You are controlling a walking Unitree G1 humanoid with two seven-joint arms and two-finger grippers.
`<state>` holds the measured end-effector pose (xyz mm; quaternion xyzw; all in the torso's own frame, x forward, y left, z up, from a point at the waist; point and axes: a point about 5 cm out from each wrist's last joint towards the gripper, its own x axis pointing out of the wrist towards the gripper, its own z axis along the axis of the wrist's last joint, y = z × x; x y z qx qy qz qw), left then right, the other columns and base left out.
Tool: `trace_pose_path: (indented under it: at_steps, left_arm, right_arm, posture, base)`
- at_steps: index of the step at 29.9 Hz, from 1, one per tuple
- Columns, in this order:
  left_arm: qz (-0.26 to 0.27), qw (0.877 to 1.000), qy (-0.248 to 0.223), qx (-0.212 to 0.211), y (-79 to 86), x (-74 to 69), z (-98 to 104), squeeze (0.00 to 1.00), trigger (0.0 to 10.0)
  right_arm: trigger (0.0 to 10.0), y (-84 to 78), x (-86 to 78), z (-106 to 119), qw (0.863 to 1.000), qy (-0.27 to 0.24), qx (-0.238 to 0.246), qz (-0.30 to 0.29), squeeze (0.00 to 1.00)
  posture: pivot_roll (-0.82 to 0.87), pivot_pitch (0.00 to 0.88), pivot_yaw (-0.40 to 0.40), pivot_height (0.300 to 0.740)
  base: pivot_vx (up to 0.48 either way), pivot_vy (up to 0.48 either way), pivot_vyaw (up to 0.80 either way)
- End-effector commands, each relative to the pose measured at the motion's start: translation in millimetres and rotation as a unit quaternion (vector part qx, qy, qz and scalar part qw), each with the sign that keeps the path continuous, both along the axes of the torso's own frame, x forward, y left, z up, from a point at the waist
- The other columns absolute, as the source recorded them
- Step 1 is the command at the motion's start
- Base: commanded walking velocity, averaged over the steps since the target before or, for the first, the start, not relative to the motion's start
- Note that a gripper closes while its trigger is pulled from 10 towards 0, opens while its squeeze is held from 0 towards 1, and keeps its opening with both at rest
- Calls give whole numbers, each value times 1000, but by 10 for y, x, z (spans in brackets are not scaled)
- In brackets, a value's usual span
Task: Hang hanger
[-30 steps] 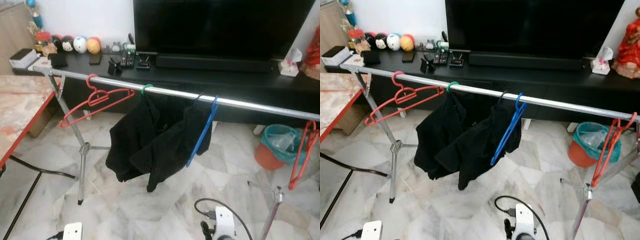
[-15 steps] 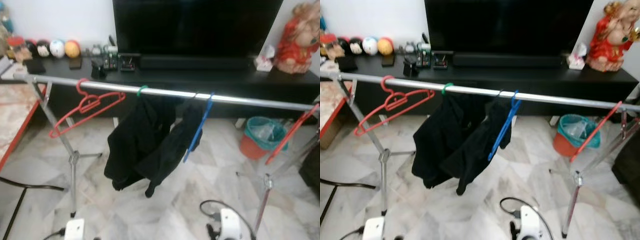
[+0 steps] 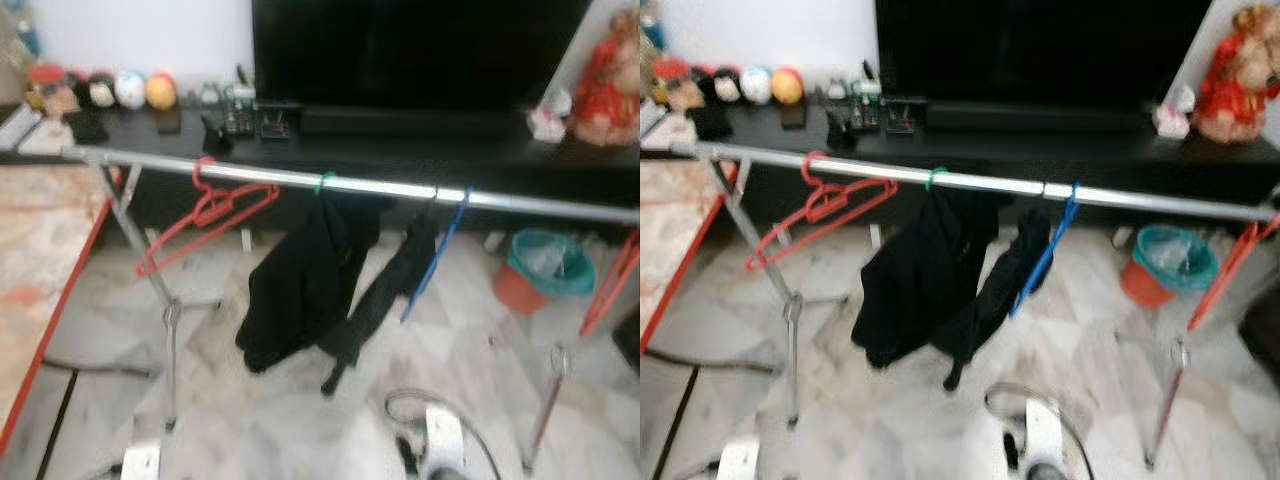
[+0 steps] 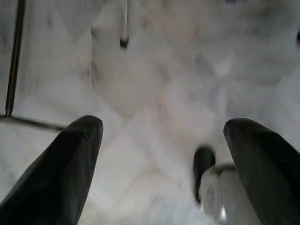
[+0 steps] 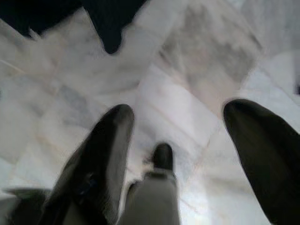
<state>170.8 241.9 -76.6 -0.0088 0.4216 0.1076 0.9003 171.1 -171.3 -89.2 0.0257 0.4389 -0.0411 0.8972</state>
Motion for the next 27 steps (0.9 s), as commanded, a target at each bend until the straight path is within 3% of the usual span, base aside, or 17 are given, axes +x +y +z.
trace_pose_path:
  at_steps: [1, 18, 27]
  left_arm:
    - [14, 1000, 18, -6, 23, -142, -58, 0, 10000]
    - [2, 1000, 6, 0, 44, -8, 4, 0, 10000]
    - [4, 1000, 7, 2, 66, -1, 12, 0, 10000]
  right_arm:
    - [10000, 49, 67, 28, 1000, -11, 7, -2, 0]
    - [10000, 115, 102, 38, 1000, -13, 11, -12, 0]
    - [10000, 145, 88, 28, 1000, -7, 12, -15, 0]
  posture:
    - [2, 0, -19, 740]
    - [16, 0, -5, 740]
    - [18, 0, 3, 740]
  base:
    - [0, 0, 0]
    - [0, 0, 0]
    - [0, -239, 0]
